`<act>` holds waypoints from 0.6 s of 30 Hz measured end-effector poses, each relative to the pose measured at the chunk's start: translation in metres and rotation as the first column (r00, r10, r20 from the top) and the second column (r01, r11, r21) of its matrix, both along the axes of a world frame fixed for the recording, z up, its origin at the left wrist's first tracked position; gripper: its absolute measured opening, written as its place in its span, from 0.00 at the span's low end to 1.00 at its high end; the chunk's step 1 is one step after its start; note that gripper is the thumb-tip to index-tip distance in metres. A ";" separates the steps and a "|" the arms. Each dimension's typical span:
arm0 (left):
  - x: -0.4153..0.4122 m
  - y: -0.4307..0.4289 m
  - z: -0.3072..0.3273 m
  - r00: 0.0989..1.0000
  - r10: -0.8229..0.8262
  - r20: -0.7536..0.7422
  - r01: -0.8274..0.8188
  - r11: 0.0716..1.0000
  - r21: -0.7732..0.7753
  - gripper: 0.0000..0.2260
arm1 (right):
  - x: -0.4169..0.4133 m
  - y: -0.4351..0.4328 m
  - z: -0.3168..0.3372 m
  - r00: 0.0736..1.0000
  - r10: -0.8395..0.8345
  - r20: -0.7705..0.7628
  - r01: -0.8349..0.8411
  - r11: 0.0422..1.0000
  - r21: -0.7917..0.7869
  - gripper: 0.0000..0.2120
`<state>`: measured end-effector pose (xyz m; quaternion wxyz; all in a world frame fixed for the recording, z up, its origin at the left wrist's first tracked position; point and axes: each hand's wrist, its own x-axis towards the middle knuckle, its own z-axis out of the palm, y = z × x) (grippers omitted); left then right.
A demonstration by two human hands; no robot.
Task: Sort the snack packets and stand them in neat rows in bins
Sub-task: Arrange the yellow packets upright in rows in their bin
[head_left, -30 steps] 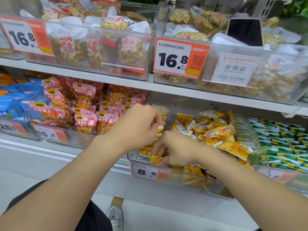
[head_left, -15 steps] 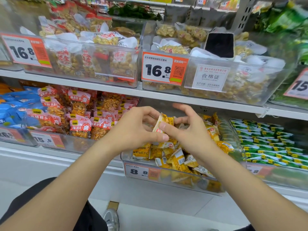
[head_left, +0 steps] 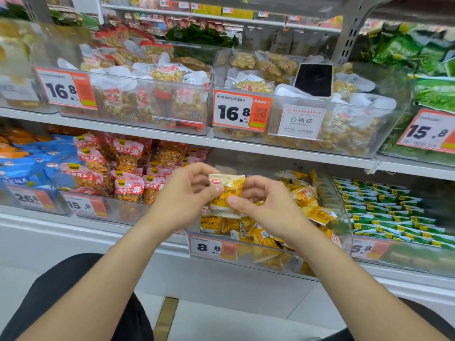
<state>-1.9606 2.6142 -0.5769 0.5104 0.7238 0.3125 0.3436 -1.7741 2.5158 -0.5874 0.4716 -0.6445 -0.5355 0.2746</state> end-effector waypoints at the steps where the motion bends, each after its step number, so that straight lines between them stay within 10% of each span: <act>1: -0.003 0.000 0.001 0.999 -0.033 -0.038 0.035 0.998 0.054 0.08 | -0.002 0.002 0.000 0.998 0.048 0.030 -0.048 0.999 0.016 0.16; 7: -0.006 0.017 -0.011 0.921 0.257 -0.292 -0.084 0.864 0.496 0.05 | 0.002 0.026 -0.008 0.892 -0.132 0.431 0.175 0.983 -0.062 0.10; 18: -0.004 0.031 -0.024 0.824 0.339 -0.455 -0.067 0.854 0.516 0.11 | -0.028 0.080 -0.055 0.747 0.164 0.644 0.068 0.945 -0.319 0.20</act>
